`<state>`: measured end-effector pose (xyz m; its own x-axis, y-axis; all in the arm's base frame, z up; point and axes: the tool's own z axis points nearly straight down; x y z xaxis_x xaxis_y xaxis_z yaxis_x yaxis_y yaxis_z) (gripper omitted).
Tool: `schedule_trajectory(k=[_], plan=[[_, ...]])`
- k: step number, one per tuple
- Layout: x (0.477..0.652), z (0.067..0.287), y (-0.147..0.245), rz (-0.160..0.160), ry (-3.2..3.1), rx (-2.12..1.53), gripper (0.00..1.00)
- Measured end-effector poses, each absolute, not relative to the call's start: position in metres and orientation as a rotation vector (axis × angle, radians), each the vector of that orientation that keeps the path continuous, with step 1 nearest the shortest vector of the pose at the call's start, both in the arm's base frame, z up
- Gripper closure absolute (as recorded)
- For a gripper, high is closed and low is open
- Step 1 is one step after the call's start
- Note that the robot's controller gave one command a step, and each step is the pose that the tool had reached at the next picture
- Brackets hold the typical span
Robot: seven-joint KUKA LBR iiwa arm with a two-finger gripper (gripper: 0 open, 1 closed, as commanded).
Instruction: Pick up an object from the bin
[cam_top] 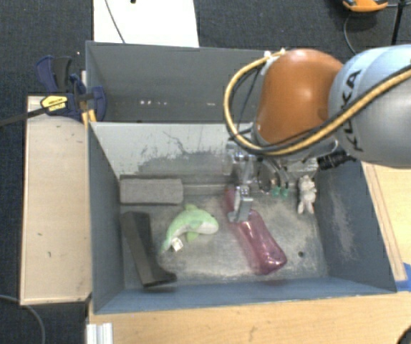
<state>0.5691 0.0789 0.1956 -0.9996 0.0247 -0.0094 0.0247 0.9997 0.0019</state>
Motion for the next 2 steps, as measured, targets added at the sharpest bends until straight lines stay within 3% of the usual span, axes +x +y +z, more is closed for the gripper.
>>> schedule_trajectory(k=[1, 2], plan=[[0.578, 0.140, 0.091, 0.002, 3.134, -0.066, 0.00], [0.581, 0.105, 0.103, 0.003, 3.134, -0.033, 0.00]])
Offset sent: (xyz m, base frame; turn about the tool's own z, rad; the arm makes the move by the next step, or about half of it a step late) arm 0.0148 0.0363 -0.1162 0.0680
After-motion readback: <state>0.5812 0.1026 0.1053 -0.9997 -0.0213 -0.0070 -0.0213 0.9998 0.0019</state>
